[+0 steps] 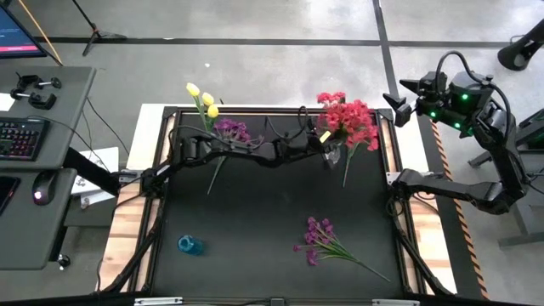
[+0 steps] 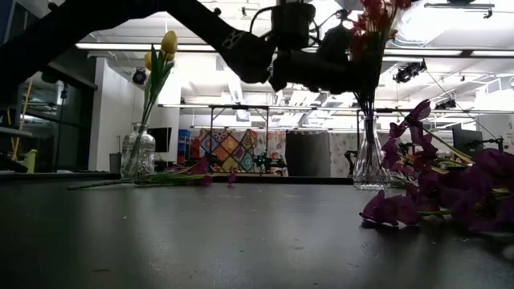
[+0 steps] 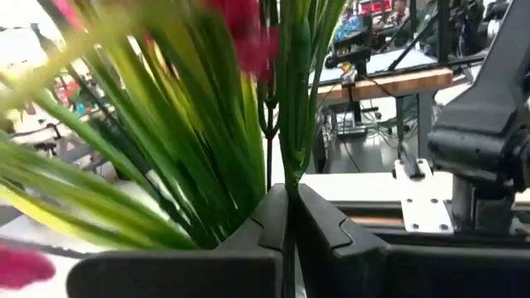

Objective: Sort flowers into vase by color
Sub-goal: Put the red flowers into the right transparent vase

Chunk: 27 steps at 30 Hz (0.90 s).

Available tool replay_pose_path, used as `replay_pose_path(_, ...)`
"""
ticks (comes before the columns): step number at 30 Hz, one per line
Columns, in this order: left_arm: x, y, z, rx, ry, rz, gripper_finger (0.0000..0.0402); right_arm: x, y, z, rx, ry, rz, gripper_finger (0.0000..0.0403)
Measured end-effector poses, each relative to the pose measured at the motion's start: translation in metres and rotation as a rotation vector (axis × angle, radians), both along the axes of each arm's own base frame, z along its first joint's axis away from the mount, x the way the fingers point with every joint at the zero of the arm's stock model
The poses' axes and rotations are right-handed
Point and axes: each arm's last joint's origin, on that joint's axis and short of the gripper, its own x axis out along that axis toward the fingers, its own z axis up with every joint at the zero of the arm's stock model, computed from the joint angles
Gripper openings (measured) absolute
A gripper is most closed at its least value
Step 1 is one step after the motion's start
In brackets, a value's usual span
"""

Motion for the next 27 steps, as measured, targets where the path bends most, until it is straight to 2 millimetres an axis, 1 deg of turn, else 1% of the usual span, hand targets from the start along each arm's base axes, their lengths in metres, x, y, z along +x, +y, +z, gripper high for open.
replay_pose_path(4, 0.002, 0.0, -0.01, -0.009, 0.019, 0.002, 0.0, 0.0, 0.0, 0.0, 0.0, 0.0, 0.0, 0.0321)
replay_pose_path(10, 0.002, 0.001, -0.02, -0.063, 0.087, 0.015, 0.0, 0.0, 0.0, 0.0, -0.006, 0.006, 0.003, 0.0321)
replay_pose_path(22, 0.001, 0.001, -0.021, -0.065, 0.118, 0.041, 0.0002, 0.0, 0.0, 0.0, -0.015, 0.017, 0.008, 0.0321)
replay_pose_path(27, 0.001, 0.001, -0.023, -0.067, 0.132, 0.042, 0.0022, 0.0, 0.0, 0.0, -0.016, 0.018, 0.008, 0.0321)
